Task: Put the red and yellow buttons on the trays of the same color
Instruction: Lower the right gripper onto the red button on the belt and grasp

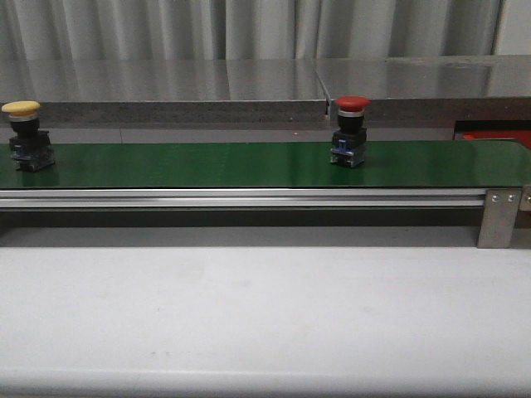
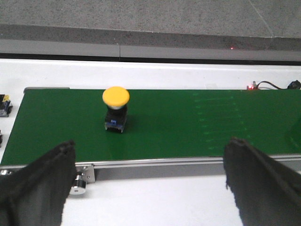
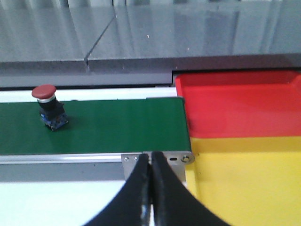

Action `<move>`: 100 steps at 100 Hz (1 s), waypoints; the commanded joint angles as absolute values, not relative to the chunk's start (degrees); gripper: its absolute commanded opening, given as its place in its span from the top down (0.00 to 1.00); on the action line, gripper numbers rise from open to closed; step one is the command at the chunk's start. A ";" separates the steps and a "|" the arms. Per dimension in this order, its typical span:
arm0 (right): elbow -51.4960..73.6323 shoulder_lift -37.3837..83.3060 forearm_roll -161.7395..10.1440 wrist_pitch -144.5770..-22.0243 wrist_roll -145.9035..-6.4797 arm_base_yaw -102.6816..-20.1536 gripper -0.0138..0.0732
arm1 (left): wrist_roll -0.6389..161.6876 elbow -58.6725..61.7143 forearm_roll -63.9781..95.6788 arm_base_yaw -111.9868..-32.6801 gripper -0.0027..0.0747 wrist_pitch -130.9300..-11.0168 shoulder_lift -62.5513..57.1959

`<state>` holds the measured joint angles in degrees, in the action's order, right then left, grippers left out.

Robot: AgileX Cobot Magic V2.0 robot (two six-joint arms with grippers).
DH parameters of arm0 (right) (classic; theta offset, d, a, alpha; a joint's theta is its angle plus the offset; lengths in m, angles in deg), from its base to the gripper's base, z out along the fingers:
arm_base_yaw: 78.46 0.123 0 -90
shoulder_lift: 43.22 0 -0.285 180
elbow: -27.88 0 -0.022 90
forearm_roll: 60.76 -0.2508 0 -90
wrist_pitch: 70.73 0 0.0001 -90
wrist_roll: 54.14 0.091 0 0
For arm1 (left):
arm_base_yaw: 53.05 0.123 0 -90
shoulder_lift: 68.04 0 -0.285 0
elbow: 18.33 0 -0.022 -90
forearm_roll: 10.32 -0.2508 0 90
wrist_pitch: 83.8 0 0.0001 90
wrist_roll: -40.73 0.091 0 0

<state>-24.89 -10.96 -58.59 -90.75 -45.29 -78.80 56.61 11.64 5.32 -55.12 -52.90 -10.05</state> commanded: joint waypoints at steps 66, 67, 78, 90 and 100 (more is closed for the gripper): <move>10.63 32.71 -60.23 -104.76 -45.35 -78.76 0.86 | 56.50 19.47 7.15 -55.67 0.99 -58.02 -22.83; 10.63 32.96 -60.31 -104.85 -45.35 -78.76 0.85 | 56.50 19.47 7.15 -55.67 0.99 -58.02 -22.83; 10.63 34.20 -61.23 -105.35 -46.28 -78.76 0.52 | 56.50 19.47 7.15 -55.67 0.99 -58.02 -22.83; 10.63 34.26 -61.27 -104.48 -47.22 -78.76 0.15 | 56.50 19.47 7.15 -55.67 0.99 -58.02 -22.83; 10.71 34.38 -62.77 -102.77 -48.94 -78.76 0.17 | 56.50 19.47 7.15 -55.67 0.99 -58.02 -22.83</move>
